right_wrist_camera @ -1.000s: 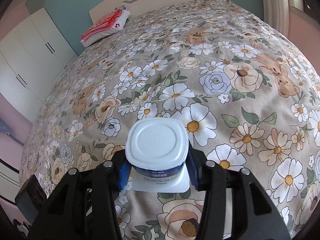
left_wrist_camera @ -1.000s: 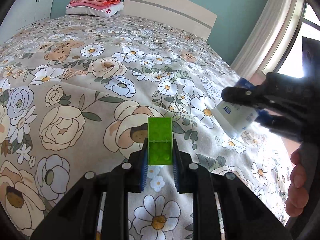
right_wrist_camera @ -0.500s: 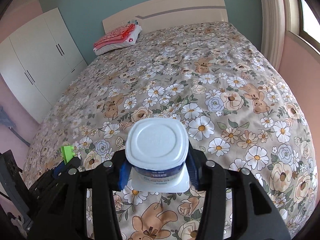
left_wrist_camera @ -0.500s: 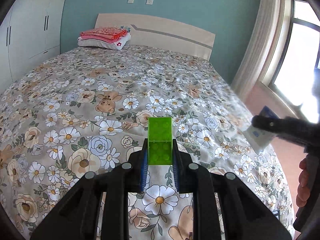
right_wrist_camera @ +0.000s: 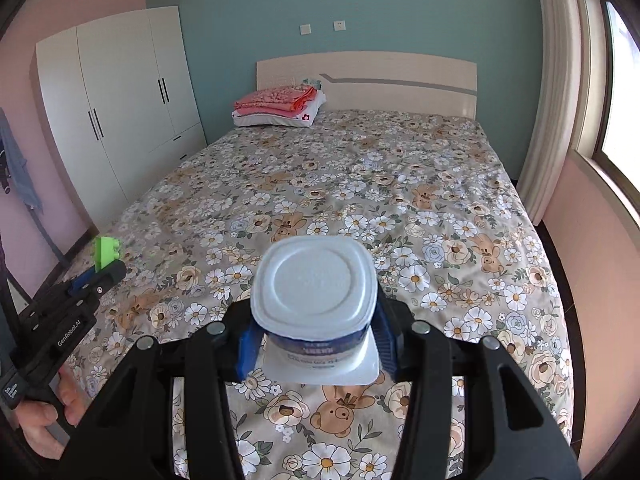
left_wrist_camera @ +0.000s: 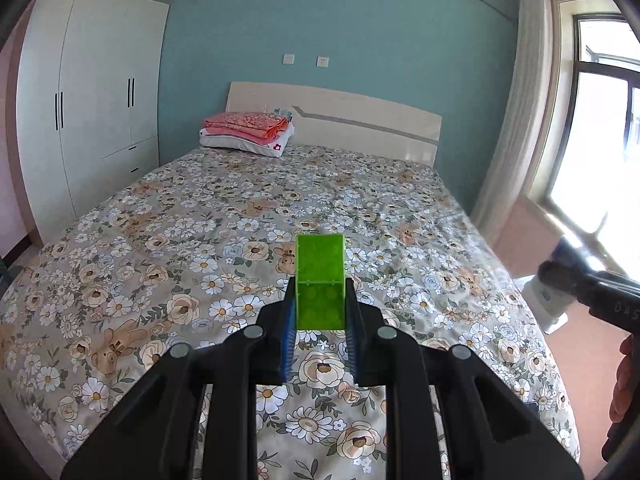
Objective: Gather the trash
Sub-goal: 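Lift and carry the white cup and green block over the trash bin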
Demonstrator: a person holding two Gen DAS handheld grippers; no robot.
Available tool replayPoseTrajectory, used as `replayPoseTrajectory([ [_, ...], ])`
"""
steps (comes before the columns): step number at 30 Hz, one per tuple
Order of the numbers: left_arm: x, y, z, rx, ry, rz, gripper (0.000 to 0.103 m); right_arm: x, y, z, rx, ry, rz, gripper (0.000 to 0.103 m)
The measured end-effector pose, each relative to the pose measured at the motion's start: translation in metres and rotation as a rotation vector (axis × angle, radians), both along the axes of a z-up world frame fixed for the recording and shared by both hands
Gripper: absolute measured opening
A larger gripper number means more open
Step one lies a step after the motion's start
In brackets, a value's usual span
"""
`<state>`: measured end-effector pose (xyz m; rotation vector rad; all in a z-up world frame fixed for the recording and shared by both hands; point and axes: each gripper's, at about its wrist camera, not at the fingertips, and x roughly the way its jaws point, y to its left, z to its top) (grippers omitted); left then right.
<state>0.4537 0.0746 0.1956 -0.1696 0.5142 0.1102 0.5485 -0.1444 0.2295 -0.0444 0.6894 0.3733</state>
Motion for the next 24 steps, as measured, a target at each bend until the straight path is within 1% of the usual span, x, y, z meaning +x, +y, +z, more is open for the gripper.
replayPoseTrajectory([
  [3, -0.043, 0.006, 0.022, 0.032, -0.02, 0.01, 0.023, -0.047, 0.01, 0.025, -0.013, -0.04, 0.017, 0.048],
  [8, -0.115, 0.015, 0.053, 0.049, -0.046, 0.016, 0.023, -0.124, 0.02, 0.059, -0.019, -0.082, 0.031, 0.048],
  [11, -0.16, 0.021, 0.067, 0.066, -0.068, 0.013, 0.023, -0.173, 0.026, 0.076, -0.027, -0.115, 0.047, 0.048],
  [14, -0.198, 0.024, 0.076, 0.086, -0.073, -0.008, 0.023, -0.22, 0.033, 0.087, -0.049, -0.15, 0.068, 0.048],
  [18, -0.24, 0.026, 0.078, 0.134, -0.083, -0.037, 0.023, -0.279, 0.042, 0.092, -0.07, -0.214, 0.105, 0.048],
  [21, -0.262, 0.027, 0.07, 0.154, -0.077, -0.065, 0.023, -0.31, 0.049, 0.083, -0.085, -0.224, 0.142, 0.048],
  [24, -0.28, 0.029, 0.057, 0.179, -0.07, -0.083, 0.023, -0.333, 0.053, 0.067, -0.105, -0.225, 0.169, 0.048],
])
